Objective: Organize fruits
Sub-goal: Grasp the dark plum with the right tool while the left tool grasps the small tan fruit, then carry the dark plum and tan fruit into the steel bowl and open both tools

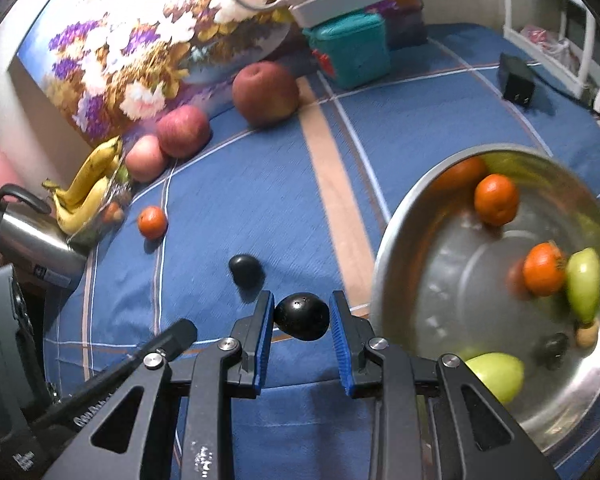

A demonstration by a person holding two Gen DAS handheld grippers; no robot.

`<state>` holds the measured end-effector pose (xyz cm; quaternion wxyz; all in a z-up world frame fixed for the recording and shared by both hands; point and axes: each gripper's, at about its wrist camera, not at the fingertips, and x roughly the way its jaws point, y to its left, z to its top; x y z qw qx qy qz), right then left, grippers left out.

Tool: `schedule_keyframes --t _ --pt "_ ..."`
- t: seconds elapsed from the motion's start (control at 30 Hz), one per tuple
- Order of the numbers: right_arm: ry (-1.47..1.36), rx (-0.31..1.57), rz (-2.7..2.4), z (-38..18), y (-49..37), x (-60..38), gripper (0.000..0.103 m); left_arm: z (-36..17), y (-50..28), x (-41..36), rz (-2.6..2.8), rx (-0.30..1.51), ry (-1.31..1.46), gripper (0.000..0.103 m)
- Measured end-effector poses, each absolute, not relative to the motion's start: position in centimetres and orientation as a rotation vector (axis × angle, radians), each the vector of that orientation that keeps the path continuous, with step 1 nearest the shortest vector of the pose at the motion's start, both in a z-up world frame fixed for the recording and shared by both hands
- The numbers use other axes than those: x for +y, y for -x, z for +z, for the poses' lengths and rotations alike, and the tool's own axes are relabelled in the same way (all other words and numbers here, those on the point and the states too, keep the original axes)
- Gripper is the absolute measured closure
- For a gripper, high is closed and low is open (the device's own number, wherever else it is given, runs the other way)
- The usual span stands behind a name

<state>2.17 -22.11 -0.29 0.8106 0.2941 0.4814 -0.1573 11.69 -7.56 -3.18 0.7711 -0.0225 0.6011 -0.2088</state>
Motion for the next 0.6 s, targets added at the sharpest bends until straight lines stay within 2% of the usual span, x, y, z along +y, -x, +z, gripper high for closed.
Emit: schedule_keyframes --t 0.5,0.6 --pt "-0.635 0.992 -0.334 1.2 -1.5 -22.3 0.074 -4.7 -10.3 -11.6 -0.540 1.345 -0.022 0.076" --pt "-0.636 0.989 -0.332 1.3 -1.5 -22.3 0.074 -4.6 -10.3 -12.0 -0.539 1.334 -0.034 0.076"
